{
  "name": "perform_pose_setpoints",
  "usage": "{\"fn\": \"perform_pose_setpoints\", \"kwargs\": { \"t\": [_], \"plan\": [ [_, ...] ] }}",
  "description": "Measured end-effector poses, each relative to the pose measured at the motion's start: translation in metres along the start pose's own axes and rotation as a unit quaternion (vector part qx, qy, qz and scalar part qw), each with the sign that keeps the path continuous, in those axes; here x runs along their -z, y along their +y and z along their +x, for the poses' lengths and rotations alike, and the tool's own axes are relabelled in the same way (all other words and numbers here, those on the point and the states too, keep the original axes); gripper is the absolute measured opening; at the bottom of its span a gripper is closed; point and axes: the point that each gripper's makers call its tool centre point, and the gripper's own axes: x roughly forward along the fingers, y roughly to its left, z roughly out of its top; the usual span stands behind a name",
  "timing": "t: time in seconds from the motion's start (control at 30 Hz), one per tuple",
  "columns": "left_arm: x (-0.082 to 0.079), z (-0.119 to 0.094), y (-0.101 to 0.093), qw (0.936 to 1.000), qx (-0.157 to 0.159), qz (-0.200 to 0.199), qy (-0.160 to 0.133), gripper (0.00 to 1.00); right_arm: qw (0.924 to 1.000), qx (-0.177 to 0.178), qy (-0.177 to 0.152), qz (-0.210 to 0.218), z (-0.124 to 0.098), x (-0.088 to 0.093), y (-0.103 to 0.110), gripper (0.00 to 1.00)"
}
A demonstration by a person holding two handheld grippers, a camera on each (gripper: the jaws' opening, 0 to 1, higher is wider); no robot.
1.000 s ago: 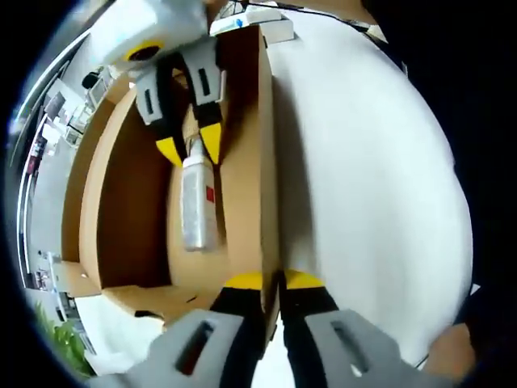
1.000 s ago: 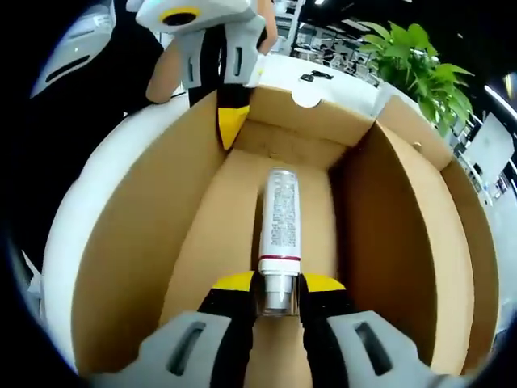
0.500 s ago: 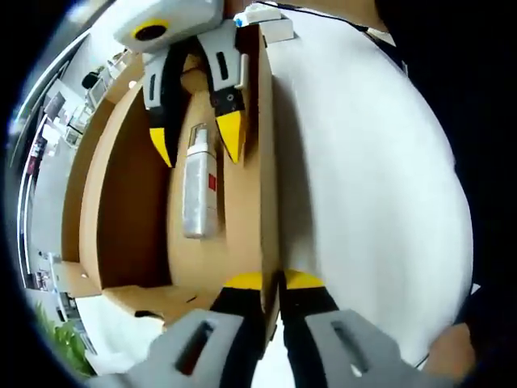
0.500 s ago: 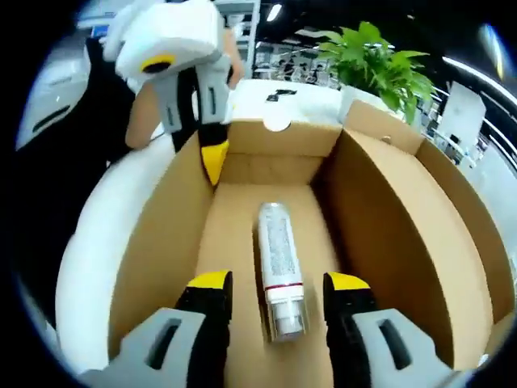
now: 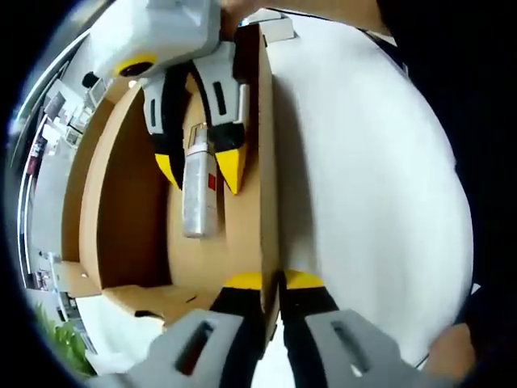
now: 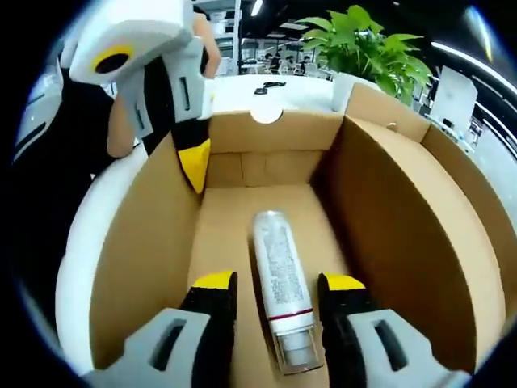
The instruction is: Operate the shoe box by opening the lid, removing the specified soft item, and placing it in the target area until the item is outside and the box remains undamaged.
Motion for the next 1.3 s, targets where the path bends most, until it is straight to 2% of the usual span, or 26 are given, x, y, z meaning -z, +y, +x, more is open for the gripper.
{"fn": "perform_pose_setpoints", "kwargs": {
  "t": [0.13, 0.23, 0.33, 0.53, 0.77, 0.87, 1.0, 1.17, 1.3],
  "plan": [
    [0.000, 0.000, 0.000, 1.0000, 0.001, 0.001, 0.000, 0.05, 0.9997, 0.022, 0.010, -0.009, 0.000, 0.005, -0.010, 0.29],
    [0.000, 0.000, 0.000, 1.0000, 0.001, 0.000, 0.002, 0.05, 0.9997, 0.016, 0.000, -0.018, 0.003, 0.001, -0.005, 0.23],
    [0.000, 0.000, 0.000, 1.0000, 0.001, 0.000, 0.003, 0.05, 0.9992, 0.014, -0.013, -0.034, 0.005, -0.001, -0.003, 0.23],
    [0.000, 0.000, 0.000, 1.0000, 0.001, 0.001, 0.004, 0.05, 0.9988, 0.016, -0.017, -0.042, 0.005, -0.002, -0.003, 0.22],
    [0.000, 0.000, 0.000, 1.0000, 0.001, 0.001, 0.005, 0.05, 0.9990, 0.023, -0.015, -0.036, 0.004, -0.002, -0.005, 0.22],
    [0.000, 0.000, 0.000, 1.0000, 0.001, 0.000, 0.005, 0.05, 0.9984, 0.031, -0.027, -0.038, -0.001, -0.008, -0.007, 0.22],
    [0.000, 0.000, 0.000, 1.0000, 0.001, -0.005, 0.007, 0.05, 0.9966, 0.061, -0.034, -0.043, -0.016, -0.016, -0.013, 0.22],
    [0.000, 0.000, -0.001, 1.0000, 0.000, -0.005, 0.008, 0.05, 0.9938, 0.088, -0.041, -0.053, -0.042, -0.021, -0.010, 0.22],
    [0.000, 0.000, -0.002, 0.9999, -0.001, -0.007, 0.013, 0.05, 0.9902, 0.116, -0.027, -0.073, -0.071, -0.018, -0.007, 0.22]
  ]
}}
